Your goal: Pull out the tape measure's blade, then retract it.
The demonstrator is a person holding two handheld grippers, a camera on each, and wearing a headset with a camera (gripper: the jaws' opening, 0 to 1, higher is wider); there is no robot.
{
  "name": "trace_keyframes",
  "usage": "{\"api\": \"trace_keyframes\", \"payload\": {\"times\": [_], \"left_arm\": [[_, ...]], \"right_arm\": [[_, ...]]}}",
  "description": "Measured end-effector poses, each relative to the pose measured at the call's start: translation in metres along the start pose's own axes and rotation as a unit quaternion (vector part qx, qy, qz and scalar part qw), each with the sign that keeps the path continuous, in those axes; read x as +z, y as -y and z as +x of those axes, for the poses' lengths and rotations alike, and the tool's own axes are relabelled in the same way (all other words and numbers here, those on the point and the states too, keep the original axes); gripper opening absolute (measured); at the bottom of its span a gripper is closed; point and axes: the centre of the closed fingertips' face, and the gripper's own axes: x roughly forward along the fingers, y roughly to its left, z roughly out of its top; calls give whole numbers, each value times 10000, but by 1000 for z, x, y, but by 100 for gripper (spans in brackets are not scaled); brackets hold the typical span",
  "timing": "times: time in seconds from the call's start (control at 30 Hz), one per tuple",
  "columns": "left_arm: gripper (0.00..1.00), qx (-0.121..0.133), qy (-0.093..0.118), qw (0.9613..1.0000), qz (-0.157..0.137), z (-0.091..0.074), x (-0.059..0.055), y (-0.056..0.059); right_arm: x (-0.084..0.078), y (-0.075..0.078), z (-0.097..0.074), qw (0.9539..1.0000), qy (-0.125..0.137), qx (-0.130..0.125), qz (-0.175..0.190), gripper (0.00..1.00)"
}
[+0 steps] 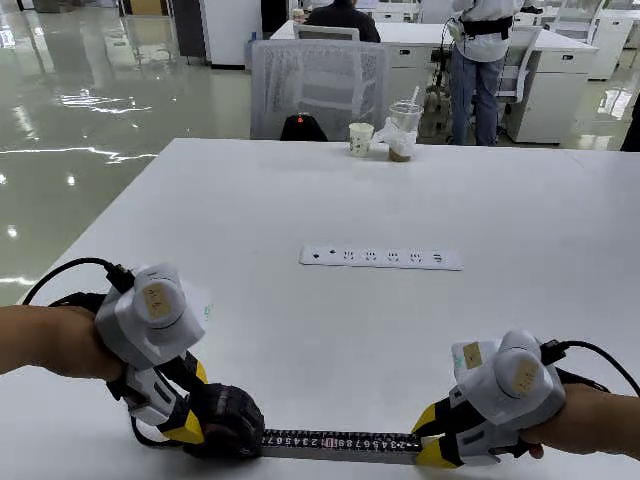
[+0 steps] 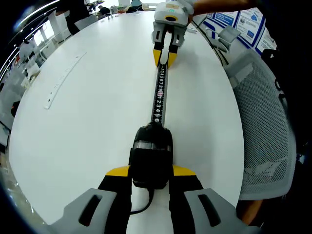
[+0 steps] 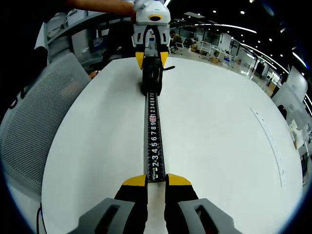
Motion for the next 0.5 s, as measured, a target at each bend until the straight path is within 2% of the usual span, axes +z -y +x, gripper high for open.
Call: {"api": "trace_keyframes", "payload": {"times": [0.5], "left_arm": [[23, -6, -27, 10000, -9, 1, 0, 0]], "right_arm": [[-18, 1, -13, 9999, -131, -69, 64, 8]]}}
